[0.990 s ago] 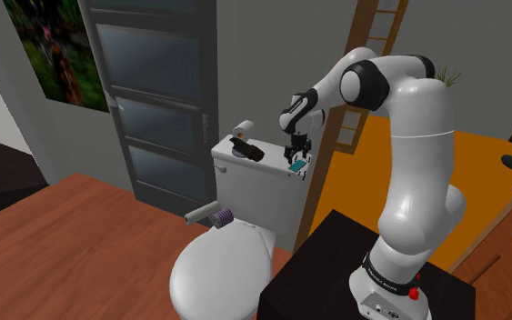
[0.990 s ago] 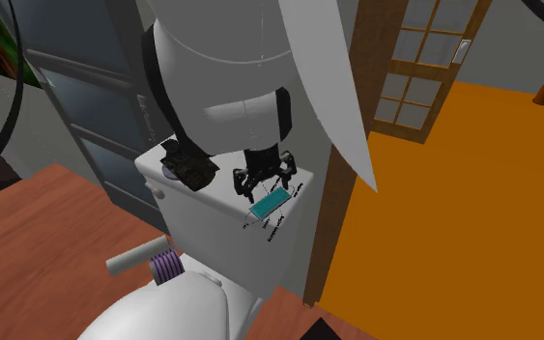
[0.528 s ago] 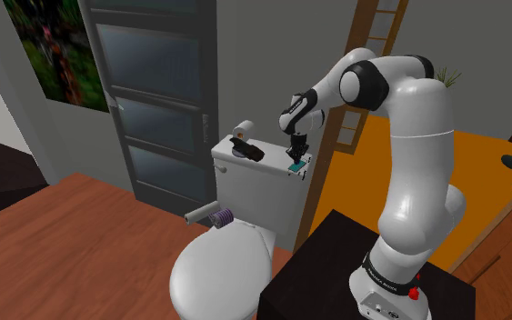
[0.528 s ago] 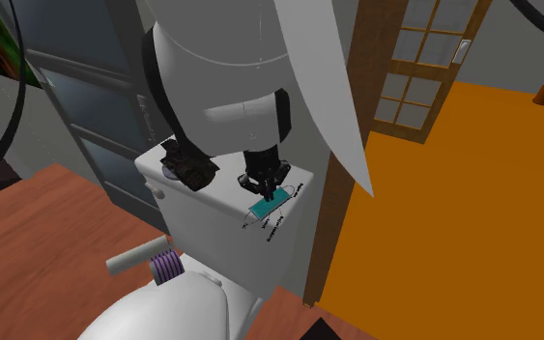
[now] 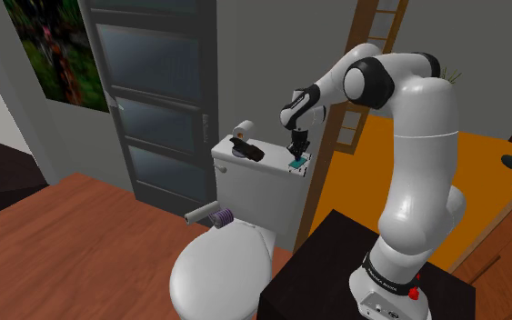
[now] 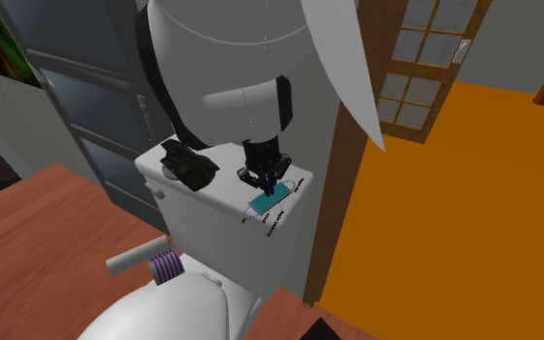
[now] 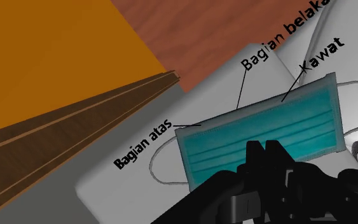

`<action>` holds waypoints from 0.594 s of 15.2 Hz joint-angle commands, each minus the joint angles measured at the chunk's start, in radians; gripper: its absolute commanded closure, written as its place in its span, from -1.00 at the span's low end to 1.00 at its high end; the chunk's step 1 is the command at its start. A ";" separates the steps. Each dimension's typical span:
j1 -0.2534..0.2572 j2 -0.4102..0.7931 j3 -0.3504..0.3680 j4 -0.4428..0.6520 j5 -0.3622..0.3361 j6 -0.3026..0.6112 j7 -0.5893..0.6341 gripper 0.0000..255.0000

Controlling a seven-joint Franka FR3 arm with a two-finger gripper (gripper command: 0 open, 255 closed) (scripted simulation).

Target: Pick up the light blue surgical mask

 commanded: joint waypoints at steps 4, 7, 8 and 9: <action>0.007 -0.044 -0.008 0.012 -0.013 -0.055 0.004 1.00; 0.010 -0.068 -0.011 0.022 -0.021 -0.088 0.006 1.00; 0.011 -0.076 -0.013 0.026 -0.023 -0.099 0.007 1.00; 0.012 -0.083 -0.014 0.030 -0.026 -0.110 0.008 1.00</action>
